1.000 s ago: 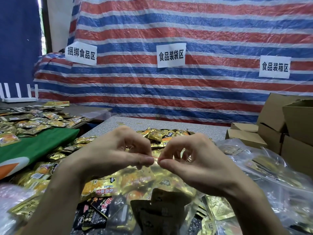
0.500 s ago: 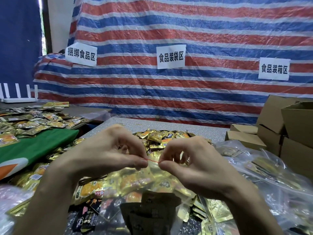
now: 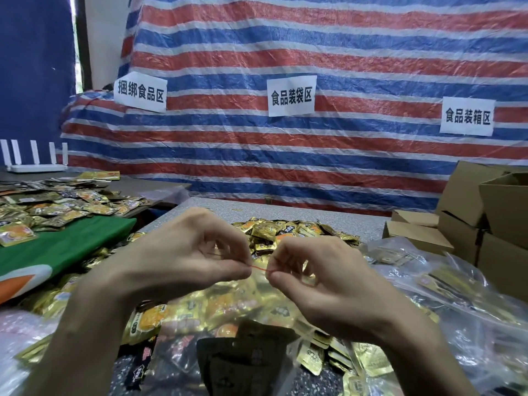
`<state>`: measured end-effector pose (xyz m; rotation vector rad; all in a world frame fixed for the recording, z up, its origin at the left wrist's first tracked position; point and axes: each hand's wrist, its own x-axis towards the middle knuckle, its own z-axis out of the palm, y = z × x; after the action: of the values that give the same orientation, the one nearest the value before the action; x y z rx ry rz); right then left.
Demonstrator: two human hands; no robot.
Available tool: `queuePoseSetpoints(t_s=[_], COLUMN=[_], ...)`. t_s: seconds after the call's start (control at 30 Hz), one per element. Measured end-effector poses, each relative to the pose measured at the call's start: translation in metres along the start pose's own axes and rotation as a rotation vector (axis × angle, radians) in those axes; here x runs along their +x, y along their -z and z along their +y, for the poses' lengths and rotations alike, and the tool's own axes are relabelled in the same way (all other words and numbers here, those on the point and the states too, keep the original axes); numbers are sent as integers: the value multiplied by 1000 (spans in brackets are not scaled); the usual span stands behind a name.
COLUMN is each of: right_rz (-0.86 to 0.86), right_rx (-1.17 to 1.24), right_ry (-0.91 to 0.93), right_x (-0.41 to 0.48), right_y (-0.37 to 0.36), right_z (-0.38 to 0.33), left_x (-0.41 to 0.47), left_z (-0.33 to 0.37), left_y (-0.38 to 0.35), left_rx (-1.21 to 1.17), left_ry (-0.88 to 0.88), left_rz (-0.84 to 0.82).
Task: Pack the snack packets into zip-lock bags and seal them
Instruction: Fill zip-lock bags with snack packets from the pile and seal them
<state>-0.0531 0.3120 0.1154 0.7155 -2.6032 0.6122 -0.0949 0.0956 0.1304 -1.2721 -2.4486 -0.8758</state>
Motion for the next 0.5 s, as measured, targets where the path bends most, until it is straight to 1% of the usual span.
queuePoseSetpoints(t_s=[0.13, 0.2, 0.37, 0.5], right_rz=[-31, -17, 3, -17], right_rx=[-63, -47, 43, 29], right_ry=[4, 11, -3, 2], right_x=[0, 0, 1, 2], right_y=[-3, -4, -1, 0], right_z=[0, -1, 0, 4], left_x=[1, 3, 2, 2], left_z=[1, 2, 1, 0], left_y=[-3, -6, -3, -2], left_rx=[-37, -58, 10, -10], left_ry=[48, 39, 37, 65], left_rz=[-95, -129, -27, -21])
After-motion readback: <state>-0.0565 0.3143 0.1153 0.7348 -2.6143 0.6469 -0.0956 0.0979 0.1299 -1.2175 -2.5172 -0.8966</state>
